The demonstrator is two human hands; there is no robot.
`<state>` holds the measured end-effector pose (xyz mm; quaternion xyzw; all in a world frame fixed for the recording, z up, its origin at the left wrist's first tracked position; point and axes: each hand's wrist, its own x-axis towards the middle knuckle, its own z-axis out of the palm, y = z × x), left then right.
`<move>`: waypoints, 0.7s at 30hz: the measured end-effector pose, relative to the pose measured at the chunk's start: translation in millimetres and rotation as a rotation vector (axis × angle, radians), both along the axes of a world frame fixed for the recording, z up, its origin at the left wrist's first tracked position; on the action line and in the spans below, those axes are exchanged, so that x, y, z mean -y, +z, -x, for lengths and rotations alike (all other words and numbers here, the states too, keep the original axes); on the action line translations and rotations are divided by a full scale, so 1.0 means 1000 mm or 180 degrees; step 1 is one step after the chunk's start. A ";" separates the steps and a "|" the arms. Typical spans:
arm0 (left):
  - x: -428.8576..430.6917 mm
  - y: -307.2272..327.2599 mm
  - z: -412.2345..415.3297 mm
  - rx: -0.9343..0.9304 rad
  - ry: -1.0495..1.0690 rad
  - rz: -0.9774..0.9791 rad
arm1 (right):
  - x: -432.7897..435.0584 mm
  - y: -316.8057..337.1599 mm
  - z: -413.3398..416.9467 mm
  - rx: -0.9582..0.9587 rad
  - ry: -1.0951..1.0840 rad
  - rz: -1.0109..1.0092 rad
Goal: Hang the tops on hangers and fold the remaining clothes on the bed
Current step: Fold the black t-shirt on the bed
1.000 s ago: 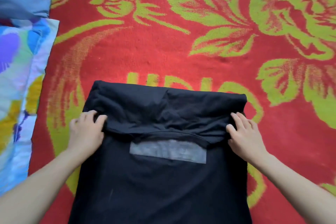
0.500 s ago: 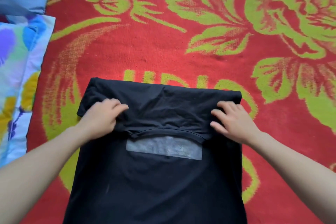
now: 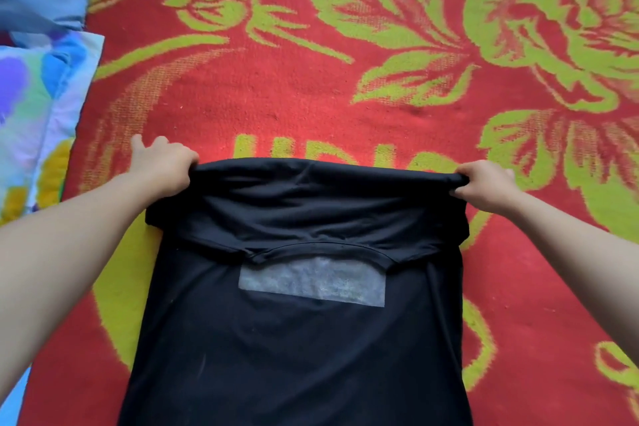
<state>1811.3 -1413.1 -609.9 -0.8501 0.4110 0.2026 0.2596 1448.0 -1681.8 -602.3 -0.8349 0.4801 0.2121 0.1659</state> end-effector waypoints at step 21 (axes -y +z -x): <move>-0.116 0.044 0.009 -0.0729 -0.1913 0.1682 | -0.065 0.036 0.105 0.1266 0.1801 0.0970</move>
